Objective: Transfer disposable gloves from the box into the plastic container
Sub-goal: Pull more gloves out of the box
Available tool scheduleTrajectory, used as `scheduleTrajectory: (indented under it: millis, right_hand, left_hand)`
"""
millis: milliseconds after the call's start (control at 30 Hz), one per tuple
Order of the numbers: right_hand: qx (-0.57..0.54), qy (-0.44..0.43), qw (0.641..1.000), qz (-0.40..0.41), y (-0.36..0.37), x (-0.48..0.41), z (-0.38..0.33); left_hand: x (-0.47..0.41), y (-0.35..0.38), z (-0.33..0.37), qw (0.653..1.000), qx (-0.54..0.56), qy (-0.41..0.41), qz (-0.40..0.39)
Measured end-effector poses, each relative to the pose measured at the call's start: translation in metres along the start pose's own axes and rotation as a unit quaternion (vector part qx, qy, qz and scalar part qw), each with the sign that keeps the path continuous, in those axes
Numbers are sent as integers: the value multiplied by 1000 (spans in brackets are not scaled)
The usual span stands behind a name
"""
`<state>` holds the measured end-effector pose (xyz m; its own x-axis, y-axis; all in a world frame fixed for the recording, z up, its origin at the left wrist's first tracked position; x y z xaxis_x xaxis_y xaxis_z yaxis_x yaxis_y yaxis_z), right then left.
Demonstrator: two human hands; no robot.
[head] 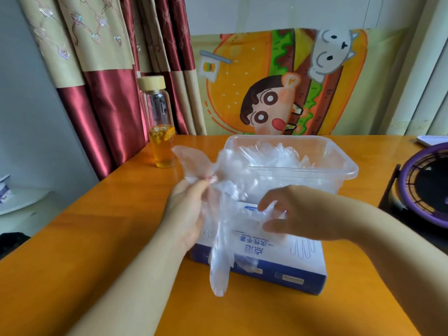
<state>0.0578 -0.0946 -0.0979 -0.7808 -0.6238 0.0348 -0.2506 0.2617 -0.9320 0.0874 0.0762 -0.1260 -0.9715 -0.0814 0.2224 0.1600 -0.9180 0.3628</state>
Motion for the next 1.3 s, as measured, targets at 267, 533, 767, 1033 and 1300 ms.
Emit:
scheduleTrajectory:
  millis: [267,533,767,1033,1300]
  right_hand:
    - [60,-74,993,-71,30,-7,-23]
    - [128,-46,991,11,16,0,-31]
    - [103,-70,976,179,-81,24,-41]
    - [64,-166,954,241,-142,-9,-74]
    - [-20,-66,961,269,-173,-22,-2]
  left_hand:
    - [-2,11,-21,994,-39,-79,-58]
    - [1,9,-21,994,-47,-95,-41]
    - [7,23,30,993,-103,-32,-37]
    - [6,82,91,931,-329,2,-157]
    - [-50,86,149,862,-499,95,-7]
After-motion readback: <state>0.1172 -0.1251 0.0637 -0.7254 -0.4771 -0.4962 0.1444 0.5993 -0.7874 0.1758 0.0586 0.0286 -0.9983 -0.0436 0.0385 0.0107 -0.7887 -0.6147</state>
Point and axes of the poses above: each hand's wrist, its own x-axis away from the middle knuckle, its own y-axis out of the palm, z = x × y, the point moved 8 cm from there along -x, towards the middle knuckle, and after that the axes turned 15 degrees about -y, right-handed, at the moved point
